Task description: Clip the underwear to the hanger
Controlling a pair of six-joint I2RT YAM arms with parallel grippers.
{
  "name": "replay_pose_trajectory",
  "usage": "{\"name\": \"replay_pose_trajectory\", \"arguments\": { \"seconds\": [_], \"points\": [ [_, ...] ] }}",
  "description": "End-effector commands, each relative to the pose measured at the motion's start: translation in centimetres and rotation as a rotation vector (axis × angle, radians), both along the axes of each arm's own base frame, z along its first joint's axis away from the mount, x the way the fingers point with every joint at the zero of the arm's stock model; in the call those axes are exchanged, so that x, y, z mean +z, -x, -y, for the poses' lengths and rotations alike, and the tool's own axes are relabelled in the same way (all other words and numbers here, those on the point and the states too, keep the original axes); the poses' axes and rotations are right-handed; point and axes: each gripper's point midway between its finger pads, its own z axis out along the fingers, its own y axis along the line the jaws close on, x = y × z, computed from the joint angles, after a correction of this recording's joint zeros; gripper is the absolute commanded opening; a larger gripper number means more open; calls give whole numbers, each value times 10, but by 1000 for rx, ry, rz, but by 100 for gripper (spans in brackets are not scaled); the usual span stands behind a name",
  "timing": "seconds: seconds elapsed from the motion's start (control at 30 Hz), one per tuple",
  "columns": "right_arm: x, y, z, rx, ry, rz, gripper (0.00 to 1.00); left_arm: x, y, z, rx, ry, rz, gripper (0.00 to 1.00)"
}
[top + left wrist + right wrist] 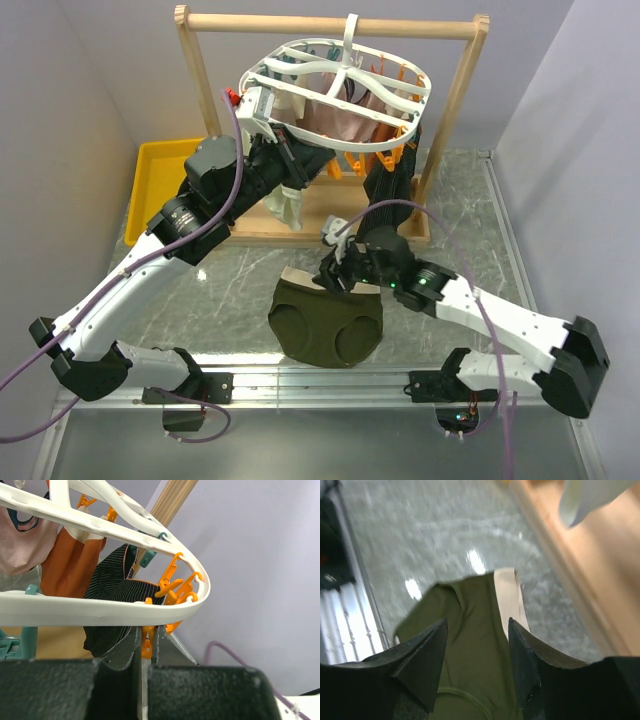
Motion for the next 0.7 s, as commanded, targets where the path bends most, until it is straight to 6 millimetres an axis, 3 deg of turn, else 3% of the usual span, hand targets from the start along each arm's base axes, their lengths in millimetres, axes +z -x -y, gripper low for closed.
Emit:
{"name": "replay_pose_trajectory", "arguments": {
  "seconds": [0.0,0.17,0.2,0.37,0.4,0.5,0.67],
  "points": [
    [-24,-5,-11,48,77,-5,59,17,0,-2,-1,39,40,0],
    [-52,-20,-32,73,155,-56,65,15,-1,-3,3,31,43,0],
    [-69,-26,-35,63,192,-75,66,13,-3,-3,6,29,39,0],
    [-102,-51,-47,-4,250,-97,68,11,-3,-1,-7,31,35,0],
    [-116,-54,-47,-13,281,-117,69,10,-4,-1,-4,30,34,0],
    [-136,-61,-49,-50,316,-151,70,10,-6,-2,-6,32,32,0],
    [-151,-72,-46,-147,348,-192,72,8,-5,-4,-5,29,33,0]
  ]
}}
